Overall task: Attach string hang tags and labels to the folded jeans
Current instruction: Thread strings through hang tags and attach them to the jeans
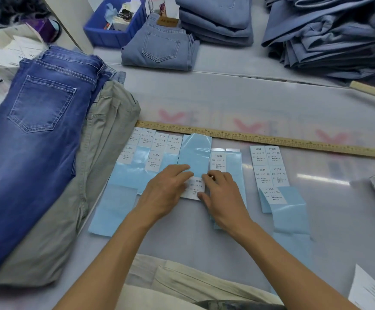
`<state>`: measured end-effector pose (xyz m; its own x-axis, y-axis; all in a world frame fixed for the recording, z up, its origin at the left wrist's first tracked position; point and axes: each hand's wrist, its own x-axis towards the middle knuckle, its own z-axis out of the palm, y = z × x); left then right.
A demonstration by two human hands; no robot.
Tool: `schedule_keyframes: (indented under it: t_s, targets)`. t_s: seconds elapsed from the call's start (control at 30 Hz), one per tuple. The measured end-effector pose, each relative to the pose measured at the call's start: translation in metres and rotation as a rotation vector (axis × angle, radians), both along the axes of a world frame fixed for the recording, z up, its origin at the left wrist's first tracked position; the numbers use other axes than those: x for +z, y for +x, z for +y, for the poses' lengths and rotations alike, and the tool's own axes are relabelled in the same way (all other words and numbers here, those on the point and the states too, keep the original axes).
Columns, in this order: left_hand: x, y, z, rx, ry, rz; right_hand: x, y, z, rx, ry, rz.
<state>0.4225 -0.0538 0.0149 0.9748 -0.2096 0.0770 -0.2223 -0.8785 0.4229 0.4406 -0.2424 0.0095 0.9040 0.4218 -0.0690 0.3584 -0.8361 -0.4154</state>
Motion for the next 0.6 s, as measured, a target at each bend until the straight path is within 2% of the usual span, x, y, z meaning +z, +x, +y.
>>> schedule_keyframes:
  t_s: [0.13, 0.23, 0.5, 0.6]
  targets:
    - [-0.007, 0.013, 0.008, -0.013, 0.015, 0.123, -0.003, -0.005, 0.007, -0.046, -0.119, -0.058]
    - [-0.005, 0.016, 0.010, -0.029, 0.051, 0.083, -0.003, -0.009, 0.009, -0.085, -0.070, -0.093]
    - [0.000, 0.005, 0.005, -0.072, 0.112, -0.064, 0.004, -0.004, 0.013, -0.225, 0.197, 0.027]
    - [-0.001, 0.002, 0.005, -0.055, 0.102, -0.076, 0.007, -0.001, 0.013, -0.218, 0.190, -0.010]
